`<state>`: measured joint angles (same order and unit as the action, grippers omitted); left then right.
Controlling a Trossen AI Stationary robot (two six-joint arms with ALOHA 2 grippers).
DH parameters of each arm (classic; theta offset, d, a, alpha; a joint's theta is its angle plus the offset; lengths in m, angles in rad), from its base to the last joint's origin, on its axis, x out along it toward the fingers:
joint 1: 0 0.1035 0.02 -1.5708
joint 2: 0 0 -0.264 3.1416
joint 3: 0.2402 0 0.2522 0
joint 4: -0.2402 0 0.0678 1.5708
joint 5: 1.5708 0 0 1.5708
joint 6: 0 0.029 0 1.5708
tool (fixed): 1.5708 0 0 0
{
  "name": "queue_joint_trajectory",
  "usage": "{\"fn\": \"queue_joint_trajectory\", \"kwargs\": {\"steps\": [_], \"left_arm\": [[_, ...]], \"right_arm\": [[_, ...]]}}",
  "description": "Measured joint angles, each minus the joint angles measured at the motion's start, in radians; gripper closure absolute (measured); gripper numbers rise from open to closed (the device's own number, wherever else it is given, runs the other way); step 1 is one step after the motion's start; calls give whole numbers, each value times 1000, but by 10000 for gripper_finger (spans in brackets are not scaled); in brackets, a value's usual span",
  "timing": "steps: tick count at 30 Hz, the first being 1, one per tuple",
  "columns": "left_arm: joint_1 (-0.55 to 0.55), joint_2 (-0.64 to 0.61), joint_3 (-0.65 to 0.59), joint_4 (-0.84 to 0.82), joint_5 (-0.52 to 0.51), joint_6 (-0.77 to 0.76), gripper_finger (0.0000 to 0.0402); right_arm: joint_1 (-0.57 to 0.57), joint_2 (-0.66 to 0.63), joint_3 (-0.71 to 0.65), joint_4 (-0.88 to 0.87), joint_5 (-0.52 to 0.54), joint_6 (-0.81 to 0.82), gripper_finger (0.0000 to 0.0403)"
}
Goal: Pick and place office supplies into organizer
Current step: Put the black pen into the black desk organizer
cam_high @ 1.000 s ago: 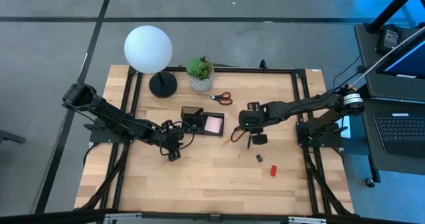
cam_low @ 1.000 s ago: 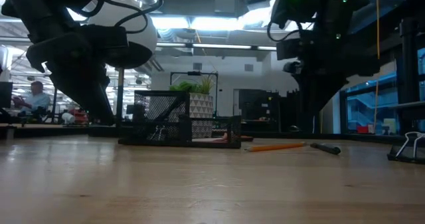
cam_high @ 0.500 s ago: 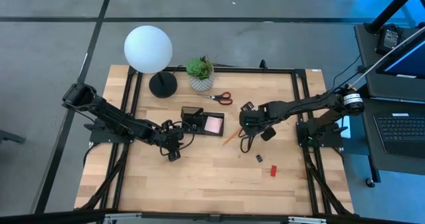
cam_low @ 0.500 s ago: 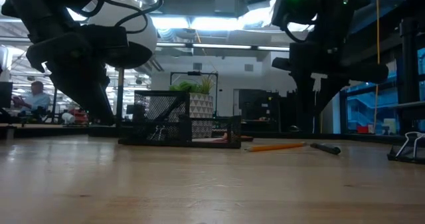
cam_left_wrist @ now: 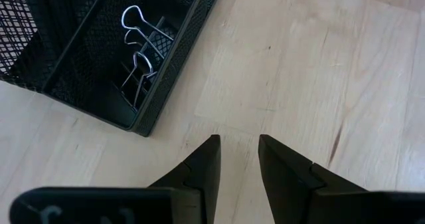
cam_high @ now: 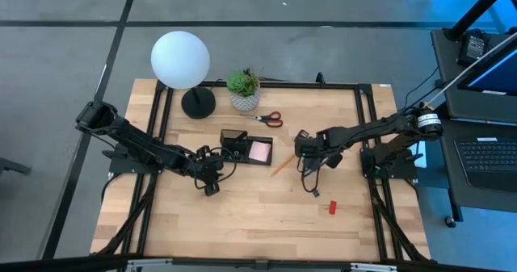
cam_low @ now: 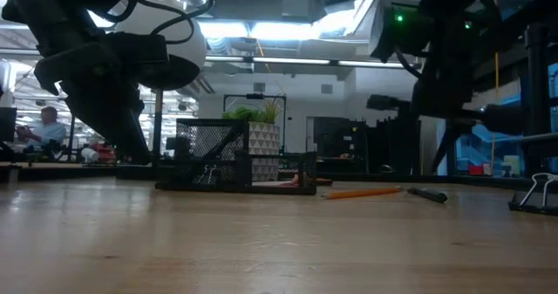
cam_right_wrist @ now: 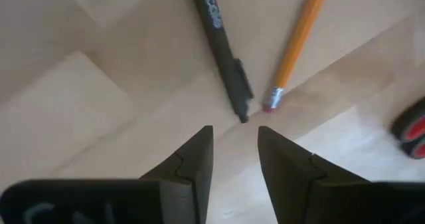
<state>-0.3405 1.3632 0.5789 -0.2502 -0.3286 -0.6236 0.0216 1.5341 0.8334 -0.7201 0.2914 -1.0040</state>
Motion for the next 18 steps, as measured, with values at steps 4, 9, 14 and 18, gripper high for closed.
{"fn": "queue_joint_trajectory", "kwargs": {"steps": [4,9,14,18], "left_arm": [[0,0,0,0,0,0,304],[0,0,0,0,0,0,304],[0,0,0,0,0,0,304],[0,0,0,0,0,1,304]], "right_arm": [[-6,0,-22,81,2,-46,281],[-25,0,-35,144,-20,-45,281],[-33,7,-53,151,-40,-22,281],[-33,7,-56,150,-58,-22,281]]}}
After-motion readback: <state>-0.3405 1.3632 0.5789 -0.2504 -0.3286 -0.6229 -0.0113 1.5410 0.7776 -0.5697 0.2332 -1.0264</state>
